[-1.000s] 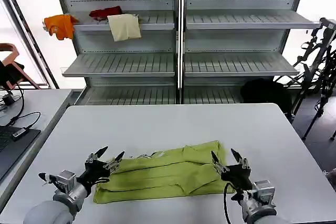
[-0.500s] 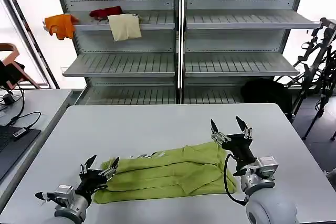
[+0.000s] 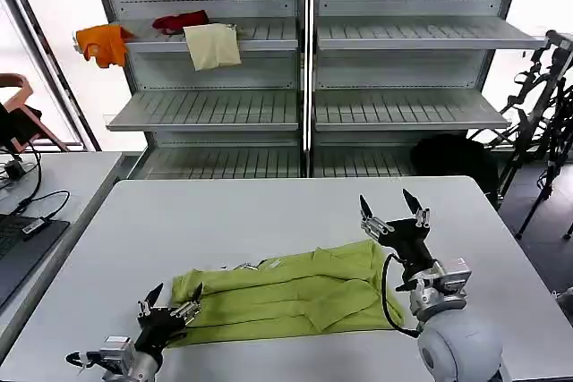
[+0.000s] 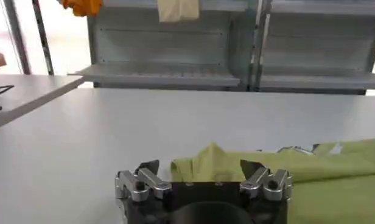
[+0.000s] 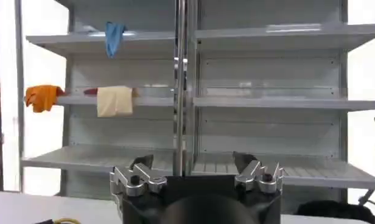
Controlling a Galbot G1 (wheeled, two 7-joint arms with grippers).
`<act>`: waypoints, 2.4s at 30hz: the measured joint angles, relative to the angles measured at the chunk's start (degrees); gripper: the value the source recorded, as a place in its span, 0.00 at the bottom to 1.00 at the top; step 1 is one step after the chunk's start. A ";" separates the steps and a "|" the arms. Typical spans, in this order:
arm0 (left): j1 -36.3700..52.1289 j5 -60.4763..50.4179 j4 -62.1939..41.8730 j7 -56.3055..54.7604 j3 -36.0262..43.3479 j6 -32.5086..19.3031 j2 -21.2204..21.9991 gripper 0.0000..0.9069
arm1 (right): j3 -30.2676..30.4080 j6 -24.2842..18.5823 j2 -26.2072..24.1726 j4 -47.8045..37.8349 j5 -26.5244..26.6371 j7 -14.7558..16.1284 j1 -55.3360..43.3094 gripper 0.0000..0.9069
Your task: Fold and organize the clothes.
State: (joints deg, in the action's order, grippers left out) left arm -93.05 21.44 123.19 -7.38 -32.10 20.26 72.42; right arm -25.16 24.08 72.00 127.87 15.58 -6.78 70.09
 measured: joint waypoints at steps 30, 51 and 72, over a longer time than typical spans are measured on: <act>0.78 1.77 -2.74 -4.15 2.86 -3.07 3.40 0.00 | 0.08 1.31 -0.13 -0.91 -0.32 -0.41 -0.48 1.00; 1.84 -2.35 -4.21 -2.20 3.46 -9.35 3.19 0.00 | -0.09 1.41 -0.12 -0.93 -0.24 -1.34 -0.59 1.00; 7.86 -10.89 -6.16 8.94 -8.77 -4.92 -9.80 0.00 | -1.13 1.16 0.09 -1.54 -0.31 -1.11 0.27 1.00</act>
State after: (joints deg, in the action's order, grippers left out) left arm -85.18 10.54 117.04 1.56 -40.87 15.34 62.62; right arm -26.29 25.24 72.09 126.33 15.27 -7.89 70.36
